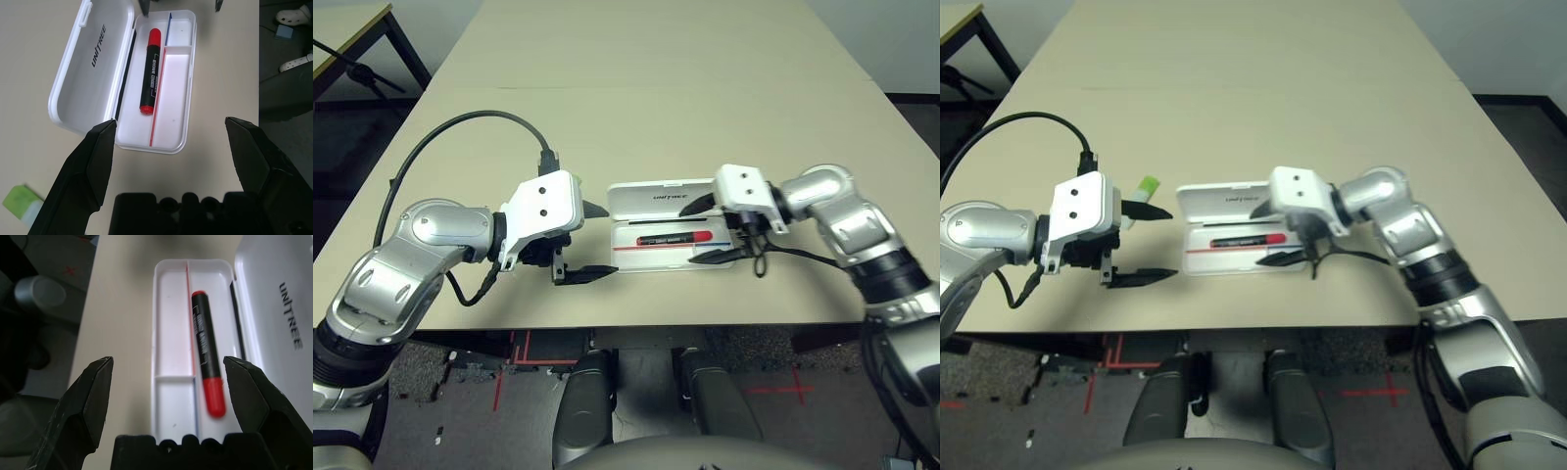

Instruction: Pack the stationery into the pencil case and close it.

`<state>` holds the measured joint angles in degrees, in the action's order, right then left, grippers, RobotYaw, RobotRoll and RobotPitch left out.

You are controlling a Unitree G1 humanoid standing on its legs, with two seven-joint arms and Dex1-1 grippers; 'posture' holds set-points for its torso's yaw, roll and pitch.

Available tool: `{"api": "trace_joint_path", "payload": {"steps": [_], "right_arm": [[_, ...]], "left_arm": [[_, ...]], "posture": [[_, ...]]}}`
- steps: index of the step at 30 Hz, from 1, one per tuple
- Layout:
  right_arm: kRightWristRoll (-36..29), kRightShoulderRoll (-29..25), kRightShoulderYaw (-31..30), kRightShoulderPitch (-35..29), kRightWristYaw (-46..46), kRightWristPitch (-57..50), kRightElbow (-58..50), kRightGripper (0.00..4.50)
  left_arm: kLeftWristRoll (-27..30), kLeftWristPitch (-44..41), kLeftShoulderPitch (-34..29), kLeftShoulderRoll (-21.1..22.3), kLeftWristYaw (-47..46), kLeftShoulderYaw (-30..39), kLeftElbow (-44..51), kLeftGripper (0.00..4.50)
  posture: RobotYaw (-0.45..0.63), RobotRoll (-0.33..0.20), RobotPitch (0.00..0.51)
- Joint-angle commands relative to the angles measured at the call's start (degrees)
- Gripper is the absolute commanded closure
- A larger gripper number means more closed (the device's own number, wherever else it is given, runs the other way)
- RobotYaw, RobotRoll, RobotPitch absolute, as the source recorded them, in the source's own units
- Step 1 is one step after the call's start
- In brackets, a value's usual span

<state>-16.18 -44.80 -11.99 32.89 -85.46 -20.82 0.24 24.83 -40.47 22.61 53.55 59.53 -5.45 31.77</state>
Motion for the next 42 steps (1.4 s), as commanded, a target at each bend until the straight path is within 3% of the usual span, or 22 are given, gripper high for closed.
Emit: {"api": "trace_joint_path", "payload": {"steps": [1, 9, 13, 20, 33, 42], "right_arm": [[-4.6, -2.0, 4.5, -4.0, 0.5, -2.6, -4.2, 0.04], [-10.1, -3.0, 13.5, -12.6, 6.3, -3.6, -9.0, 0.04], [-10.7, -4.6, 17.4, -20.4, 9.4, -3.1, -13.6, 0.04], [-12.1, -4.4, 20.0, -29.0, 15.3, -4.5, -21.5, 0.04], [-14.1, -3.0, 19.6, -33.5, 22.6, -5.6, -27.6, 0.04], [-15.5, -2.2, 18.6, -32.5, 22.5, -4.7, -27.7, 0.04]], "left_arm": [[0.6, -0.5, -0.9, 0.8, 0.0, 0.5, 0.8, 0.00], [1.0, -0.6, -2.4, 1.1, -0.4, 1.3, 0.8, 0.00], [1.3, -0.7, -3.0, 1.2, -0.7, 1.9, 0.4, 0.00], [1.4, -1.0, -3.6, 1.1, -1.4, 2.4, -0.3, 0.00], [-0.8, -5.4, -2.9, 0.6, -7.2, 2.0, -3.3, 0.00], [-0.4, -18.5, -0.9, -6.2, -20.5, 4.6, -4.9, 0.00]], "posture": [[0.02, 0.000, 0.170], [0.01, 0.000, 0.176], [0.00, 0.000, 0.180], [-0.03, 0.000, 0.186], [-0.04, 0.000, 0.191], [-0.05, 0.000, 0.192]]}}
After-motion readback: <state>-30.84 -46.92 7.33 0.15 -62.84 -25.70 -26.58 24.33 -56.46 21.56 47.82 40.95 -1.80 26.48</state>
